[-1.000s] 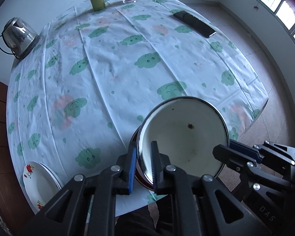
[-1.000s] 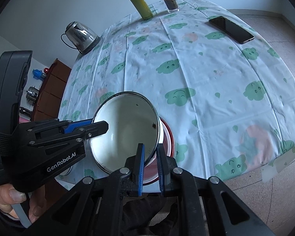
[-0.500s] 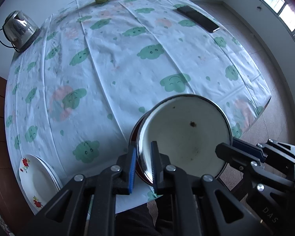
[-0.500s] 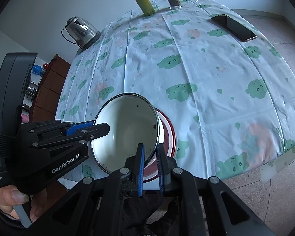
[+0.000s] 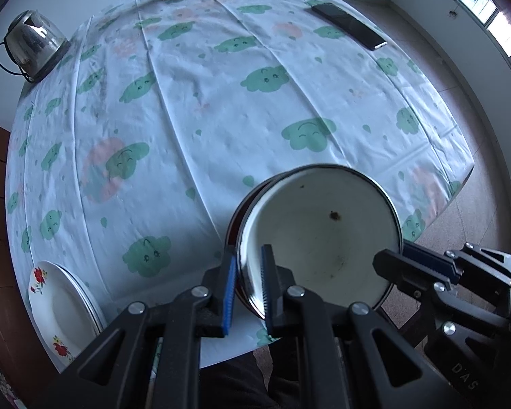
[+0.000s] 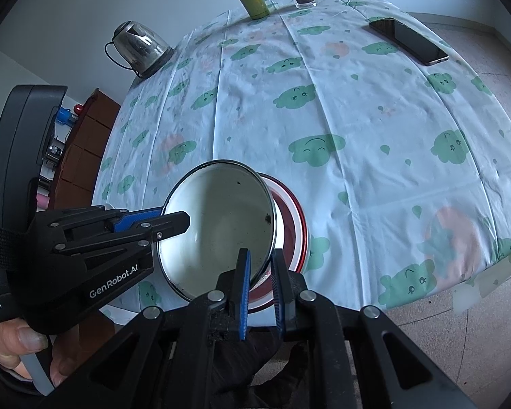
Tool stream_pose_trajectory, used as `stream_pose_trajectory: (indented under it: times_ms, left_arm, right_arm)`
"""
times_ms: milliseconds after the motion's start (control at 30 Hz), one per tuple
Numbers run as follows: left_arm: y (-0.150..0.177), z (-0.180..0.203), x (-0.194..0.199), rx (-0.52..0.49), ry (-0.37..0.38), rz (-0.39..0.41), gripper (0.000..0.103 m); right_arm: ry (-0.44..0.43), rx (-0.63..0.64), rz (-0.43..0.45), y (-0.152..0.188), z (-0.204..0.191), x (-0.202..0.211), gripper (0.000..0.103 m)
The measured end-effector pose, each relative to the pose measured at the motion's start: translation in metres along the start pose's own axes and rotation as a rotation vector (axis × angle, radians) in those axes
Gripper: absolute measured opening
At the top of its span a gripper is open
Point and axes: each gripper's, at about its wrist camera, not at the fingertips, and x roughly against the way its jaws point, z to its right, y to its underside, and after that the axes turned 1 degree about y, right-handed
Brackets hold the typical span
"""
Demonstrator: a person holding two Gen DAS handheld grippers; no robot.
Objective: Organize plates and bowls
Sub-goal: 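Lower the cream enamel bowl into the red bowl with both grippers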
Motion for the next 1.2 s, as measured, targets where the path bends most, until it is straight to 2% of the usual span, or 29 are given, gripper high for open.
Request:
stream_pose_trajectory:
  times_ms: [1200]
  left_arm:
    - [0.002, -0.003, -0.021, 0.005, -0.004, -0.050, 0.010]
  right_arm:
    - [-0.006, -0.009, -0.036, 0.004, 0.007, -0.020, 0.014]
